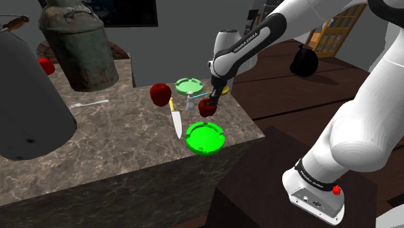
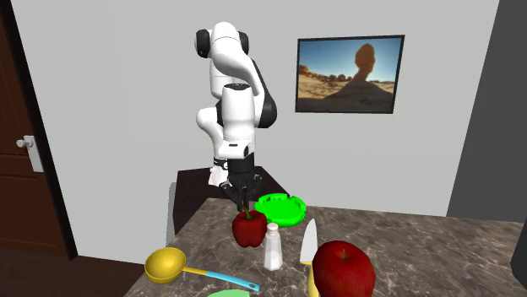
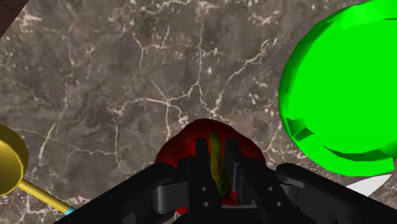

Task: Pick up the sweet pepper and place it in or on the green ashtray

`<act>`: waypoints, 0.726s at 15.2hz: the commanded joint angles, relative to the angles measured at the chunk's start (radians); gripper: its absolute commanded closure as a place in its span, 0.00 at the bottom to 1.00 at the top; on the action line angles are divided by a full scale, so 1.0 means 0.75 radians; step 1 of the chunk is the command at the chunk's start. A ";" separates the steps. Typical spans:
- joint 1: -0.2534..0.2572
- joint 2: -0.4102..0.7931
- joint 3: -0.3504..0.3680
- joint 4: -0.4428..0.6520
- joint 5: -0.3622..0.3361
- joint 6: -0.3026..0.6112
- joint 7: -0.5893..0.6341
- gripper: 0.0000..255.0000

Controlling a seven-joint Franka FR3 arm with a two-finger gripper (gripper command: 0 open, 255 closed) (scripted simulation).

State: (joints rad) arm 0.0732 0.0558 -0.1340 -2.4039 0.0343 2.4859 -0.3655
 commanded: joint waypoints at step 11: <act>0.000 -0.082 -0.002 0.028 -0.021 -0.109 0.016 1.00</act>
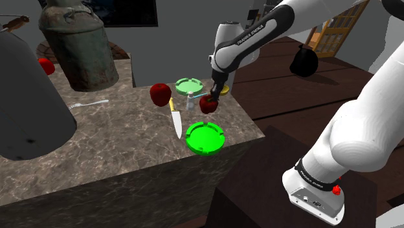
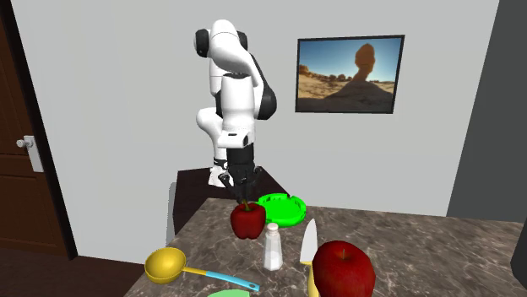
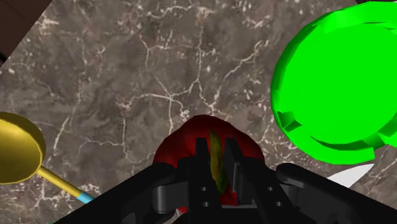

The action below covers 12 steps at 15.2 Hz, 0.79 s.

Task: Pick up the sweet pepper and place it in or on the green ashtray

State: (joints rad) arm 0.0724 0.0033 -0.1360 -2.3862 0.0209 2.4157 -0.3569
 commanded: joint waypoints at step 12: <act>0.000 -0.146 0.004 0.093 -0.029 -0.237 0.026 1.00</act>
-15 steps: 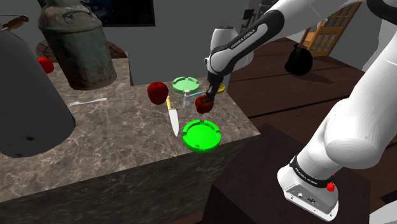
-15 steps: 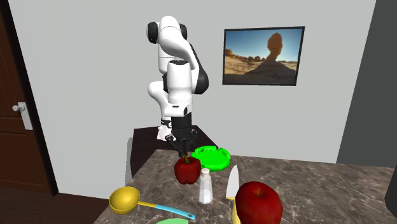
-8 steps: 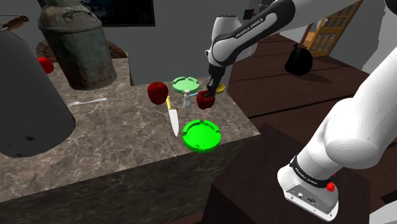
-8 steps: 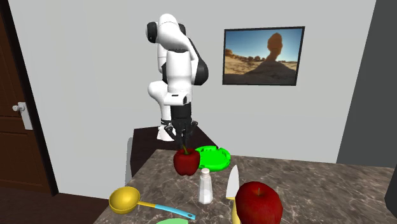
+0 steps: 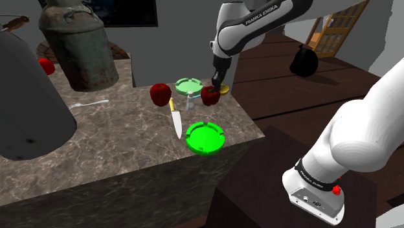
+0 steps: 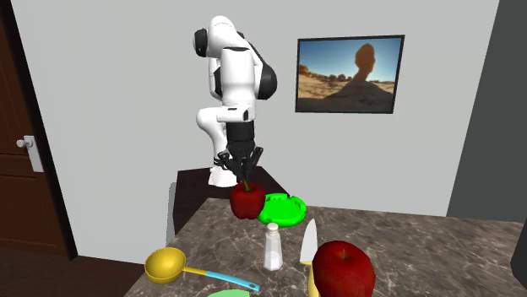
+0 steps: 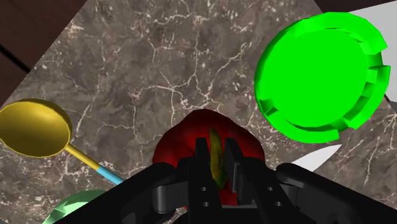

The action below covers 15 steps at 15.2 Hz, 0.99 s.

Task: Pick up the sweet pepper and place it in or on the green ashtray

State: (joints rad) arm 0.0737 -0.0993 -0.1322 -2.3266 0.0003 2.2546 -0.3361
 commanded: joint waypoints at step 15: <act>0.156 -0.465 0.245 -0.234 0.041 -0.228 0.374 1.00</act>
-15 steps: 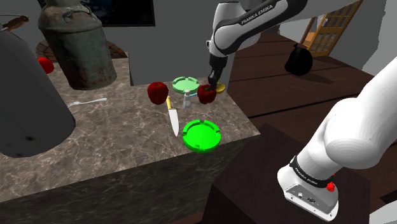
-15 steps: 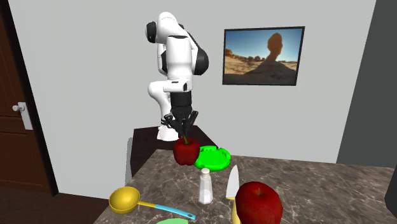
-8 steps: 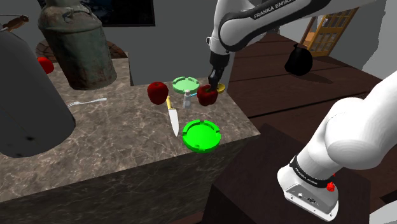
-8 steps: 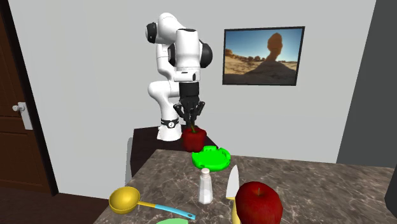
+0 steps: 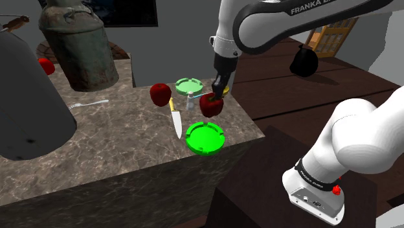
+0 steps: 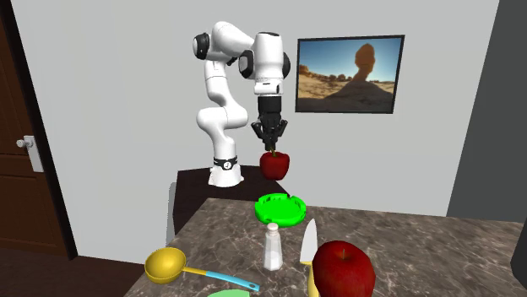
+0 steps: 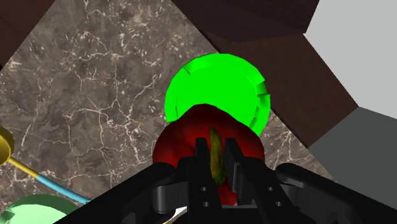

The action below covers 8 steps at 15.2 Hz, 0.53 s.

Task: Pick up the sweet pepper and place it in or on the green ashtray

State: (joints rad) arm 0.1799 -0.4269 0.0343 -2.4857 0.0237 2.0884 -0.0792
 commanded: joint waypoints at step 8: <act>0.035 -0.013 0.058 -0.122 0.028 0.109 0.072 1.00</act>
State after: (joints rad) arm 0.2055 -0.4422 0.0758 -2.5679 0.0435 2.1546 -0.0268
